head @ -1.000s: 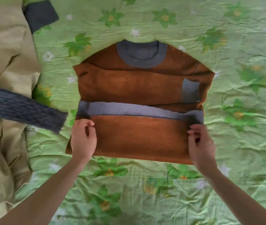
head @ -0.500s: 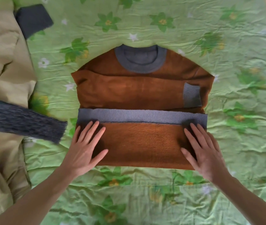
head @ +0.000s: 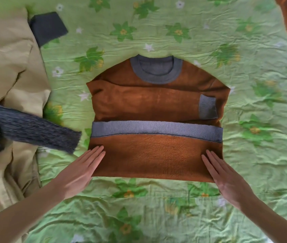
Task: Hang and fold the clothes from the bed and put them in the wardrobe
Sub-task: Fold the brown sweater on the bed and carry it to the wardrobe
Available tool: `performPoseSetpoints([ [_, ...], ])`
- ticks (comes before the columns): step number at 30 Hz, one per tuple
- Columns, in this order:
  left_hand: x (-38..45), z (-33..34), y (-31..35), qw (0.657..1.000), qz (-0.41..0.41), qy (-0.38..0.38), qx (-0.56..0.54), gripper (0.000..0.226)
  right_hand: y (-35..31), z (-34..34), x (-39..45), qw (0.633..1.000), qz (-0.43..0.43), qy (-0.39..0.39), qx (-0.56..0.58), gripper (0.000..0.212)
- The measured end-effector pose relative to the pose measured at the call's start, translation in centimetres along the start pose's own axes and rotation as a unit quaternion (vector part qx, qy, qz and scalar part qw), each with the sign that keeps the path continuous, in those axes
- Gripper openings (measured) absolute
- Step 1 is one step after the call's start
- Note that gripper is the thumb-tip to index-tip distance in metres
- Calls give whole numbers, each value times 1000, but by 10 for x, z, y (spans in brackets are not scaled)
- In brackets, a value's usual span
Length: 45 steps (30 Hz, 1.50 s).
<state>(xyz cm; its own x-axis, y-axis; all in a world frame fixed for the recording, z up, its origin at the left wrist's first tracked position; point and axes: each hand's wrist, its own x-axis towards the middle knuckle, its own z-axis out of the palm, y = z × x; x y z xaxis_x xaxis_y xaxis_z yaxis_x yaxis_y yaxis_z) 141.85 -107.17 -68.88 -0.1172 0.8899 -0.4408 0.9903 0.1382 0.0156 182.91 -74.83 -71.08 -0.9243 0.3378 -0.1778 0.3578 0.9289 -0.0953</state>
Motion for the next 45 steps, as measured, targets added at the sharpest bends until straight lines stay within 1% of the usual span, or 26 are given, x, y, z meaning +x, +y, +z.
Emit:
performPoseSetpoints([
  [2, -13, -3, 0, 1000, -1, -14, -23, 105, -1, -12, -8, 1000, 5, -16, 16, 118],
  [4, -26, -9, -2, 996, 2, -30, -79, 102, 1, -31, -17, 998, 10, -52, 38, 122],
  [5, -30, -14, -3, 993, 15, -38, -111, 98, 3, -42, -22, 997, 5, -66, 49, 121],
  [8, -44, -34, -2, 974, 27, -102, -201, 82, 11, -78, -36, 992, -27, -98, 74, 118],
  [10, -52, -45, -1, 968, 27, -106, -226, 72, 19, -94, -48, 989, -48, -116, 78, 116],
  [12, -56, -58, -2, 967, 14, -102, -231, 65, 28, -103, -61, 986, -48, -128, 98, 109],
  [14, -55, -73, -3, 954, -10, -139, -267, 58, 39, -105, -71, 977, -3, -131, 166, 97],
  [15, -53, -78, -5, 935, -21, -156, -317, 54, 45, -103, -73, 968, 40, -128, 214, 91],
  [16, -50, -82, -10, 912, -39, -155, -377, 50, 52, -101, -72, 956, 82, -116, 257, 85],
  [17, -46, -84, -15, 894, -62, -132, -423, 48, 59, -99, -68, 945, 124, -92, 289, 79],
  [19, -38, -82, -29, 874, -116, -39, -470, 42, 69, -99, -51, 921, 193, -53, 335, 61],
  [20, -33, -82, -35, 852, -142, 12, -503, 36, 70, -101, -38, 907, 222, -27, 357, 50],
  [22, -21, -81, -44, 783, -203, 101, -580, 20, 70, -108, -9, 870, 288, 56, 397, 28],
  [23, -14, -82, -47, 751, -228, 128, -607, 22, 70, -111, 6, 845, 323, 100, 414, 19],
  [24, -6, -82, -49, 731, -237, 147, -623, 32, 70, -115, 22, 825, 351, 134, 422, 14],
  [25, 2, -83, -50, 721, -245, 165, -627, 40, 72, -116, 37, 810, 370, 154, 428, 12],
  [26, 13, -84, -49, 711, -251, 191, -628, 40, 74, -115, 51, 797, 378, 168, 440, 14],
  [27, 26, -87, -46, 702, -253, 221, -628, 33, 75, -113, 67, 790, 378, 181, 448, 16],
  [28, 40, -90, -44, 697, -259, 252, -619, 25, 74, -112, 83, 792, 370, 197, 443, 17],
  [30, 70, -93, -42, 700, -279, 310, -580, 22, 74, -108, 116, 820, 348, 235, 388, 22],
  [32, 98, -93, -48, 724, -309, 345, -512, 24, 77, -104, 146, 846, 340, 248, 327, 35],
  [33, 109, -93, -51, 735, -326, 350, -480, 25, 81, -102, 160, 853, 341, 246, 310, 36],
  [35, 128, -89, -61, 752, -349, 340, -445, 25, 89, -95, 182, 861, 349, 227, 292, 31],
  [38, 143, -77, -69, 770, -351, 330, -418, 24, 95, -85, 205, 878, 352, 188, 265, 29],
  [42, 141, -59, -68, 775, -357, 334, -401, 22, 96, -76, 209, 886, 350, 166, 254, 27],
  [45, 128, -47, -63, 775, -362, 309, -416, 26, 95, -68, 198, 886, 350, 155, 263, 31],
])
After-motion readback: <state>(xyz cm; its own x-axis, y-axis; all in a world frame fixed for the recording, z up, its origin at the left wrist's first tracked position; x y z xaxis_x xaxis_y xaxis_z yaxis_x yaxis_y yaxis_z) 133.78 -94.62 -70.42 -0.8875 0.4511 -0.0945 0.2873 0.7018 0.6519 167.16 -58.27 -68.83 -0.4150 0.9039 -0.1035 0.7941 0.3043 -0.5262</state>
